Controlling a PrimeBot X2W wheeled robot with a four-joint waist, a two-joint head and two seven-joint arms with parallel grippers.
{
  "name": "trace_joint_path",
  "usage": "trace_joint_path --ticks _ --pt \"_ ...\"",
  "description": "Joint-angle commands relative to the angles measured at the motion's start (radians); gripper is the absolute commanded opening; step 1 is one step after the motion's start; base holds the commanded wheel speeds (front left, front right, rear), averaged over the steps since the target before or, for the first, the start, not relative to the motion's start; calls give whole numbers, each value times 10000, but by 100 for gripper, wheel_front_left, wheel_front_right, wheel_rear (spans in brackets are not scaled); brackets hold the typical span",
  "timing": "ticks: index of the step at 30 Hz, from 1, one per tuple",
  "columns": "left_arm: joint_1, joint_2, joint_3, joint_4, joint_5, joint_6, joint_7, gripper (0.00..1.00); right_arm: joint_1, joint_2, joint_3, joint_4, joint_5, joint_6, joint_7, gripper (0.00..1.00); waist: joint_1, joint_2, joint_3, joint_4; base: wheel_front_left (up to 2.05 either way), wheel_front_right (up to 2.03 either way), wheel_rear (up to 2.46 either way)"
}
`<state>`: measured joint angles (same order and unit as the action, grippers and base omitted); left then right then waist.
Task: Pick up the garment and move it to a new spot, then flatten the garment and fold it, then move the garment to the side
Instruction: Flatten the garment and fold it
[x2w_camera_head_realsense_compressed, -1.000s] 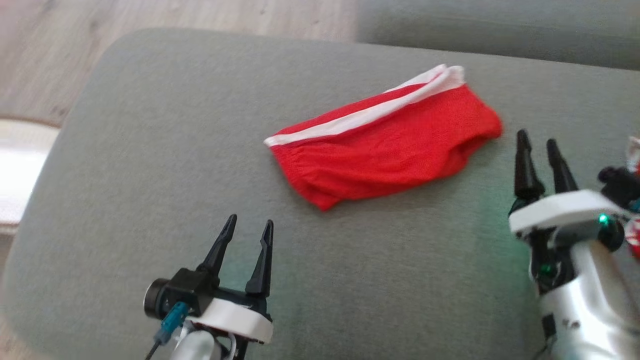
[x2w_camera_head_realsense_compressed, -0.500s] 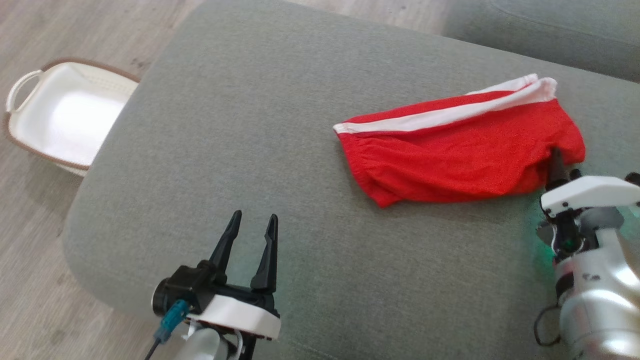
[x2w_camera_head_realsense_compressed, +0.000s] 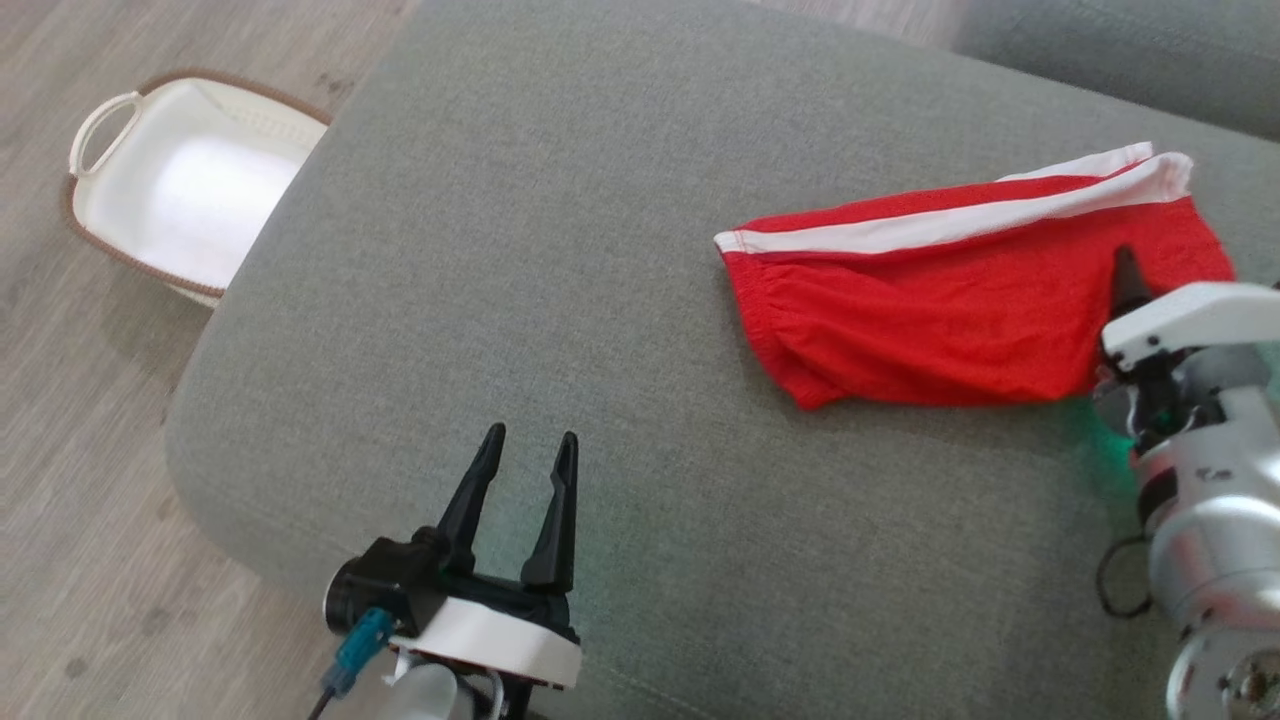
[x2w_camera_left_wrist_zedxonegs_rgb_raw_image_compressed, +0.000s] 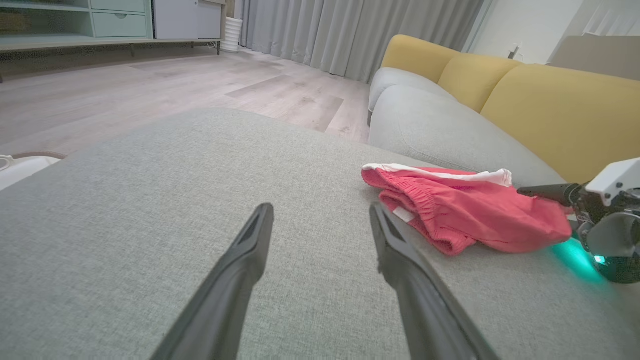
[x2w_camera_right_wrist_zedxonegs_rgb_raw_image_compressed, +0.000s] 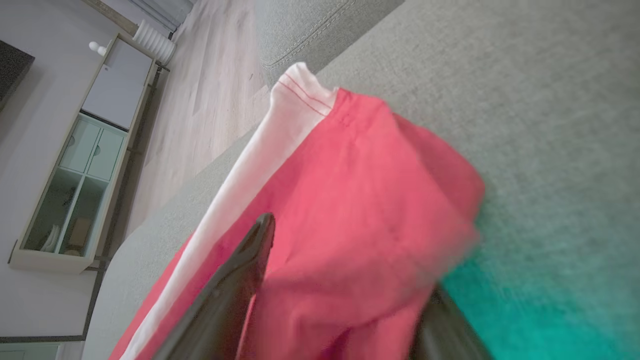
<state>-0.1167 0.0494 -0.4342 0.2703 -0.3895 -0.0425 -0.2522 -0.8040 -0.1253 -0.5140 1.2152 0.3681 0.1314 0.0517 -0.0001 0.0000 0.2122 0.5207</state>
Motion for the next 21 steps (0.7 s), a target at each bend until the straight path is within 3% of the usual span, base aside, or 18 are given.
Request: trace_joint_path --ticks 1,8,9,14,21 --pt "-328 9 162 -348 -86 60 -95 100 -215 45 54 165 -116 -7 60 100 1 0 187 98 0 0 0" --pt "-496 9 -15 -432 -266 110 -95 100 -761 -254 -74 469 -698 -7 53 100 1 0 553 190 0 0 0" --pt "-509 9 -12 -486 -307 86 -95 100 -830 -230 -79 488 -711 -7 90 0 1 0 584 174 0 0 0" --pt "-585 9 -127 -410 -189 19 -95 100 -905 -184 -67 470 -615 -7 -96 0 1 0 556 39 0 0 0" --pt "-563 9 -32 -438 -173 -78 -95 100 -638 205 443 -521 284 -7 -834 0 1 0 222 -532 0 0 0"
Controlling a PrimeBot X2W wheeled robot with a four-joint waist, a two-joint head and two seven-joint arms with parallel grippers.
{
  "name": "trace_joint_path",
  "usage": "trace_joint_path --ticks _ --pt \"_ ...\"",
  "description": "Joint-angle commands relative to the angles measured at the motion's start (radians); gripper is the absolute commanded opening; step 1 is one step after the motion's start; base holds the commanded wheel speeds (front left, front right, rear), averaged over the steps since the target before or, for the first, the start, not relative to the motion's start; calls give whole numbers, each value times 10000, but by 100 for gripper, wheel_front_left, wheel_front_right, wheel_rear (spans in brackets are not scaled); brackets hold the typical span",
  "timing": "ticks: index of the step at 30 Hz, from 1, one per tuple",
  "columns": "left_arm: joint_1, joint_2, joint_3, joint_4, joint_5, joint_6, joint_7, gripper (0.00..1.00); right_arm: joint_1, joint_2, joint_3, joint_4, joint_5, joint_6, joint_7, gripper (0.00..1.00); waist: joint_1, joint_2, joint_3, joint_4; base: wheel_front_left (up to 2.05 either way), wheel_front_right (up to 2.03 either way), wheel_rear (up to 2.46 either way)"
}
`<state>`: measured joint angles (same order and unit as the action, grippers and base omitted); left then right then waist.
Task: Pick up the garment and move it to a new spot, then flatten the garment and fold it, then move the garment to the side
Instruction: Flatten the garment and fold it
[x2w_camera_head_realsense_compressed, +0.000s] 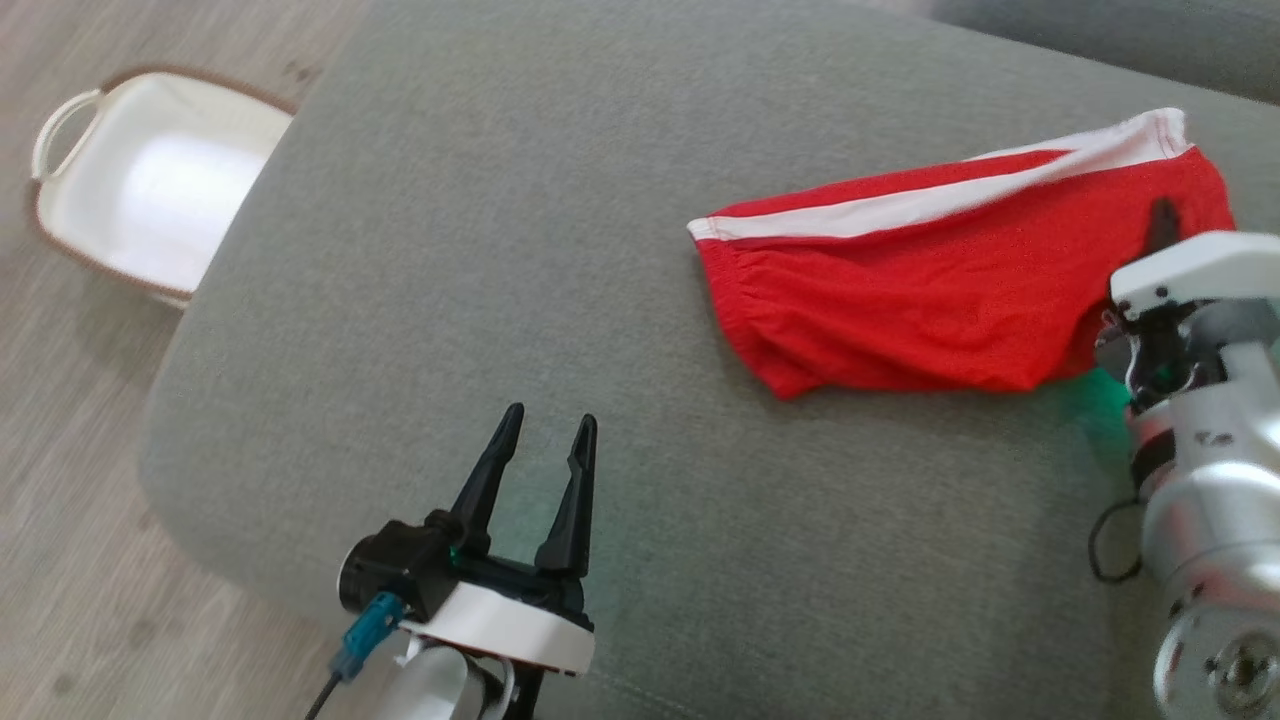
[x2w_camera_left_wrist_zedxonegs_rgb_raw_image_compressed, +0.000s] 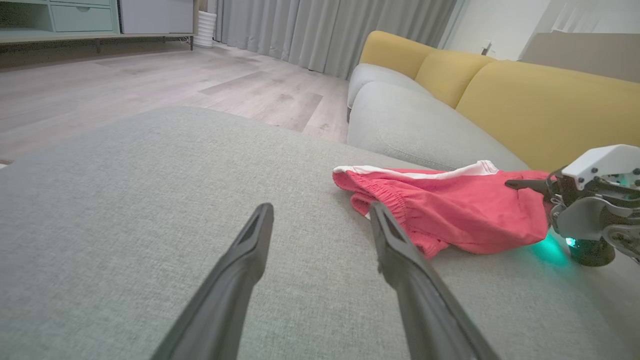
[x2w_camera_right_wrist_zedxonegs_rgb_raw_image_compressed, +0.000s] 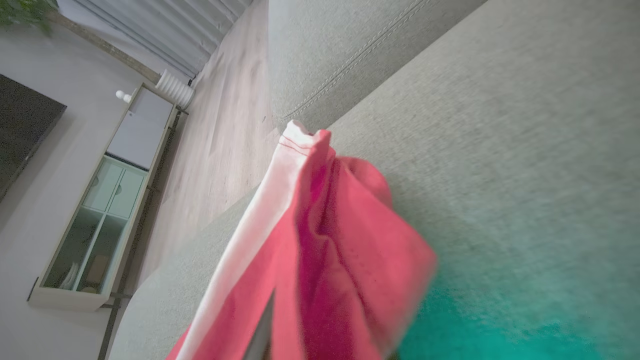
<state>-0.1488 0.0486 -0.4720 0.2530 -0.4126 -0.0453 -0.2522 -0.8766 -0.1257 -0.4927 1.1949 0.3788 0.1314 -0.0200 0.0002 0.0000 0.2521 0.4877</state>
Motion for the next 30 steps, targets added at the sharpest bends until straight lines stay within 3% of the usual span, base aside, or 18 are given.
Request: trace_joint_path --ticks 1,12,18,30 --pt "-222 17 376 -253 89 -60 -95 100 209 260 355 -481 352 -7 -147 0 -2 0 -258 -317 0 0 0" --pt "153 16 877 -21 534 -266 -95 100 2350 580 1131 -2167 2274 -7 -583 0 -2 0 -1407 -1776 0 0 0" --pt "490 16 953 123 729 -421 -95 100 3762 650 1342 -2901 2750 -7 -910 0 -2 0 -1892 -2564 0 0 0" --pt "580 26 869 413 1424 -605 -95 100 4619 748 2048 -3476 3362 -7 -1461 0 -2 0 -2066 -3220 0 0 0"
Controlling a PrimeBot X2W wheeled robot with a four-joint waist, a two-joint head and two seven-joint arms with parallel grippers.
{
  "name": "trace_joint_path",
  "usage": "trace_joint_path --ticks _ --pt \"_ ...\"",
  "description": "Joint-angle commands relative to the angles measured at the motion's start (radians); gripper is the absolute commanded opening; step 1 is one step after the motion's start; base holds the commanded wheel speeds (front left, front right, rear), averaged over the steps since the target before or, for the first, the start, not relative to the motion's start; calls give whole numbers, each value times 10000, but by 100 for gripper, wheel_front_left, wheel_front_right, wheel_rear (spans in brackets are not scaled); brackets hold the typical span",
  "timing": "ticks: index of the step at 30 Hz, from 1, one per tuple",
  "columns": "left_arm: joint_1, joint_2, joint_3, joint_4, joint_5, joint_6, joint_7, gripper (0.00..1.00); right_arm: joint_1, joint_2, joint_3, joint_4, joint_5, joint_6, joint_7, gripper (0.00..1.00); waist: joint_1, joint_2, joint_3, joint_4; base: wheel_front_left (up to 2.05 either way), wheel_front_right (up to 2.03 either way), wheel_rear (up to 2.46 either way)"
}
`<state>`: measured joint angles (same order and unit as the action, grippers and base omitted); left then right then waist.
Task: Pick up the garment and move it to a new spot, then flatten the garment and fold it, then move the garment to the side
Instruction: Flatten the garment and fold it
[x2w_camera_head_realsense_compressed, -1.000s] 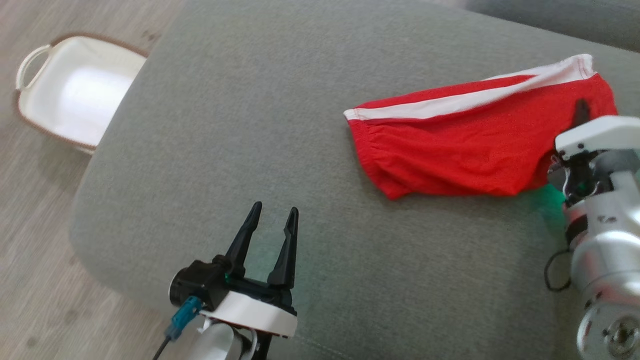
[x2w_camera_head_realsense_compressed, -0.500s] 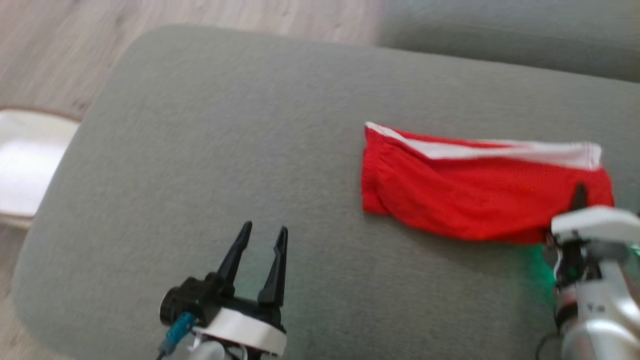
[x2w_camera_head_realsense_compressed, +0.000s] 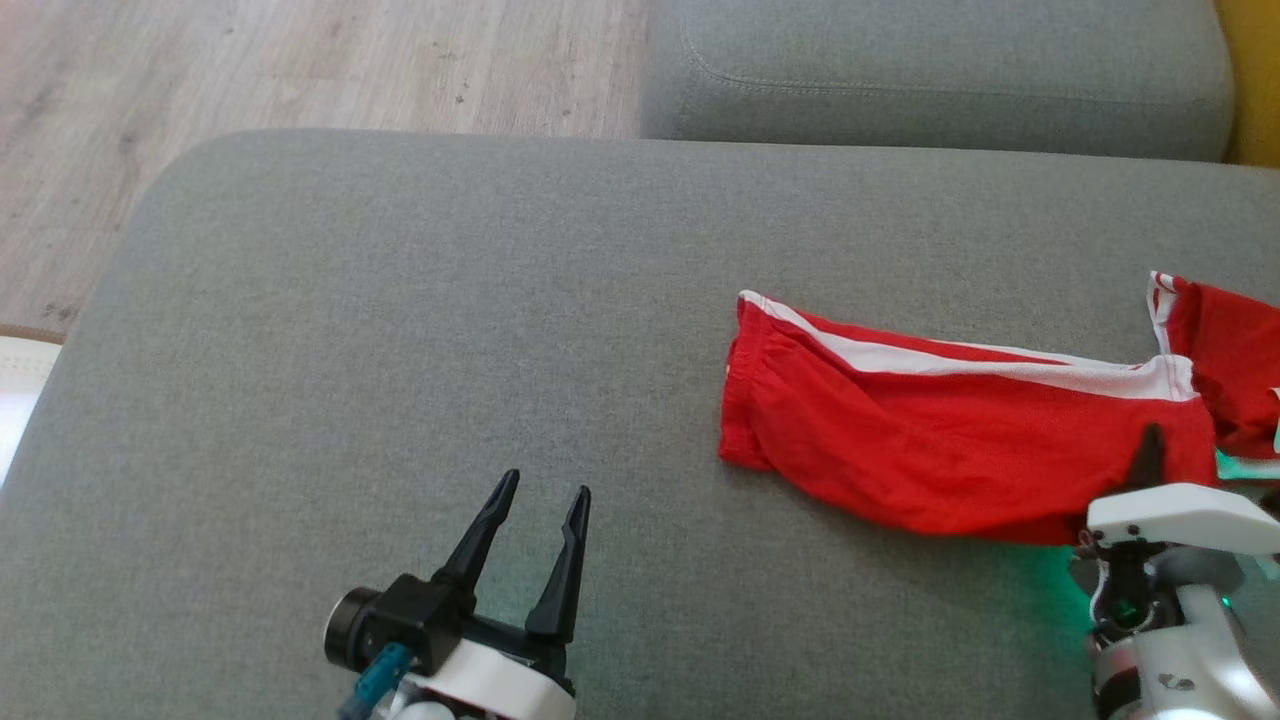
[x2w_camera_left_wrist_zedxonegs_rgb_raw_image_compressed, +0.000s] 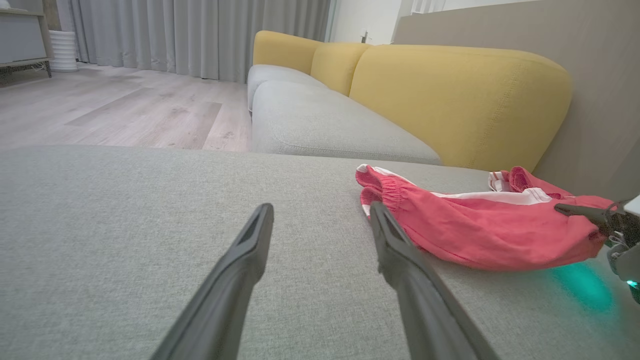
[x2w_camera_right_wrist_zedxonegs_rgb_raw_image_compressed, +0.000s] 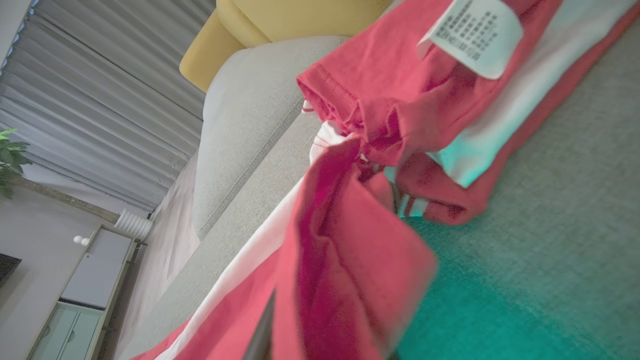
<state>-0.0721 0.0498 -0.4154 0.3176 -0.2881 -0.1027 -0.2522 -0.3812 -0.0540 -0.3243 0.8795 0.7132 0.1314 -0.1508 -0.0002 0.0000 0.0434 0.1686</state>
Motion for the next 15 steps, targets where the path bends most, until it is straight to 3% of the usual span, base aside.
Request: trace_joint_path --ticks 1,15 --pt "-187 14 293 -221 255 -44 -95 100 -383 32 469 -292 66 -7 -211 0 2 0 30 -37 0 0 0" --pt "-299 9 766 -289 460 -132 -95 100 -1154 36 2486 -207 1346 -7 -870 0 2 0 -49 343 0 0 0"
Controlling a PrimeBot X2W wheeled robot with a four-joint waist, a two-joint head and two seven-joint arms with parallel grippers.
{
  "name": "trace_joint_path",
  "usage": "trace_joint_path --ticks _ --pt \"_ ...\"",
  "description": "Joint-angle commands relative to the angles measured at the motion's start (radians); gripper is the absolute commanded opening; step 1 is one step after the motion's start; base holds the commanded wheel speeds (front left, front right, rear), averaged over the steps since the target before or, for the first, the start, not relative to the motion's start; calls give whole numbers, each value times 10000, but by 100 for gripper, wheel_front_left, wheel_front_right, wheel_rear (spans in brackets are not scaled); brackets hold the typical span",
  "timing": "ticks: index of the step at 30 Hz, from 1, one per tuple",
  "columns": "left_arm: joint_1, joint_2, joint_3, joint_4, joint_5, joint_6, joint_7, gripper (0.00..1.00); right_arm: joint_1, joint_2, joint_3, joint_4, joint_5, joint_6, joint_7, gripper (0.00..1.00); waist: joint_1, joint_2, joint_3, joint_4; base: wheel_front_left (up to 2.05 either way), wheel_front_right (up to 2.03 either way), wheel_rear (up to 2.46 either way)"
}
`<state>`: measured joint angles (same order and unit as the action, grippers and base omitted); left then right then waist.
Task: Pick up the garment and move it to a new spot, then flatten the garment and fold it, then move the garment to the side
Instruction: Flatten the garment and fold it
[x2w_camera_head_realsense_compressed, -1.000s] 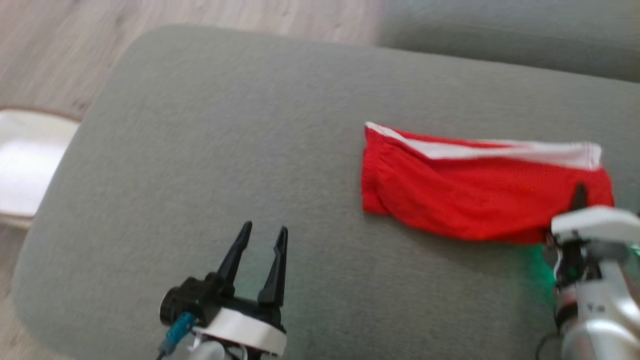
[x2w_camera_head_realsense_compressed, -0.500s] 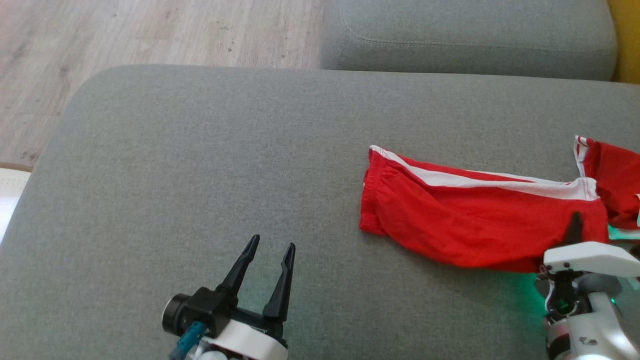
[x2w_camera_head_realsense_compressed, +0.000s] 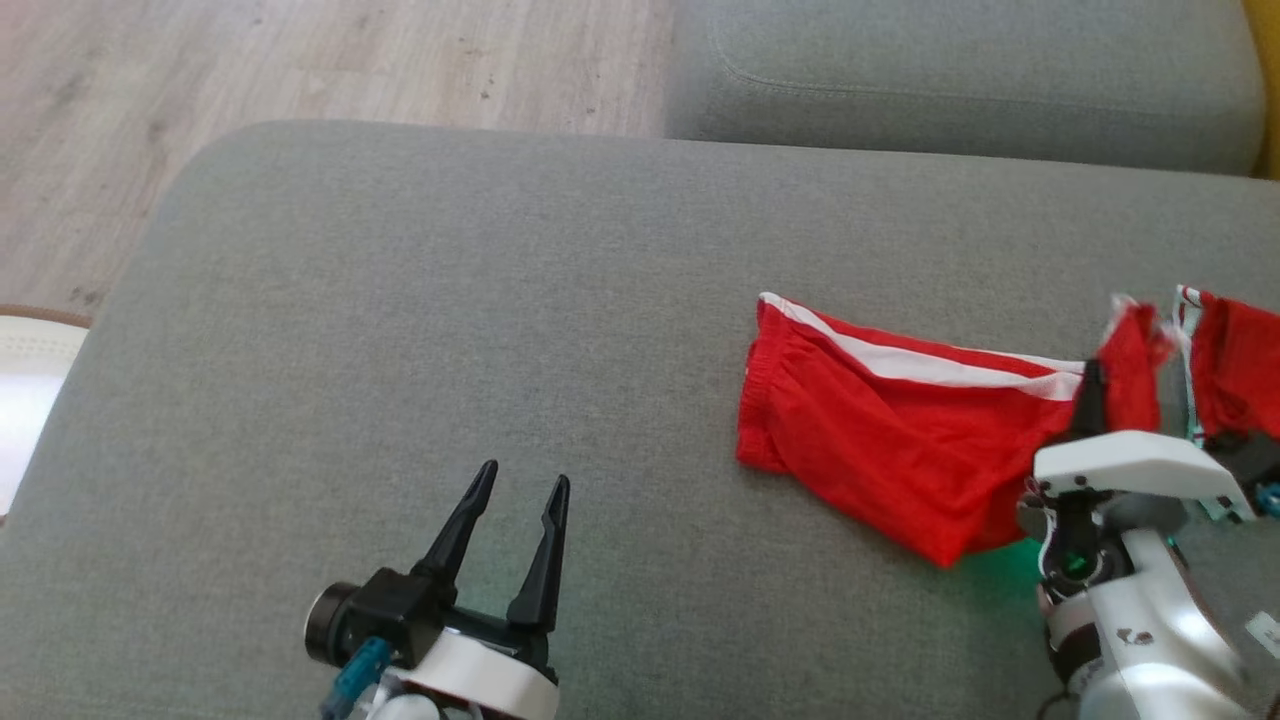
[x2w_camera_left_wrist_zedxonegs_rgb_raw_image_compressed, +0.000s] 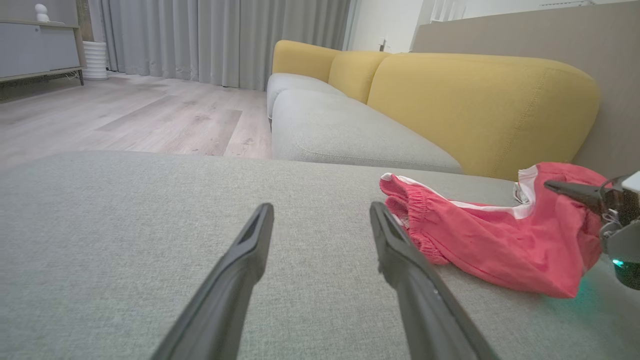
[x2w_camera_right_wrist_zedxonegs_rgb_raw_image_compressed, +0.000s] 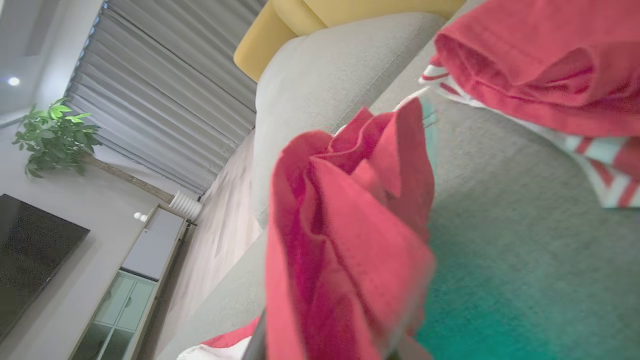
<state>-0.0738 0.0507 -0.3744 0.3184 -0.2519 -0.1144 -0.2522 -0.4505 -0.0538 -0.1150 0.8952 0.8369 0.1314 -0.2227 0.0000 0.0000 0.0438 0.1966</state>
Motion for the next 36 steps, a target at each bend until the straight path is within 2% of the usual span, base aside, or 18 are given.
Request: trace_joint_path --ticks 1,21,36 --pt "-271 -1 355 -277 109 -22 -95 100 -475 34 574 -432 226 -7 -173 0 0 0 -76 95 0 0 0" --pt "-51 -4 360 -177 60 -53 -95 100 16 35 3694 -1701 1976 -7 -371 0 0 0 -400 805 0 0 0" --pt "-133 -4 232 -76 -12 -35 -95 100 -147 35 5862 -1684 2315 -7 -387 0 0 0 -243 1072 0 0 0"
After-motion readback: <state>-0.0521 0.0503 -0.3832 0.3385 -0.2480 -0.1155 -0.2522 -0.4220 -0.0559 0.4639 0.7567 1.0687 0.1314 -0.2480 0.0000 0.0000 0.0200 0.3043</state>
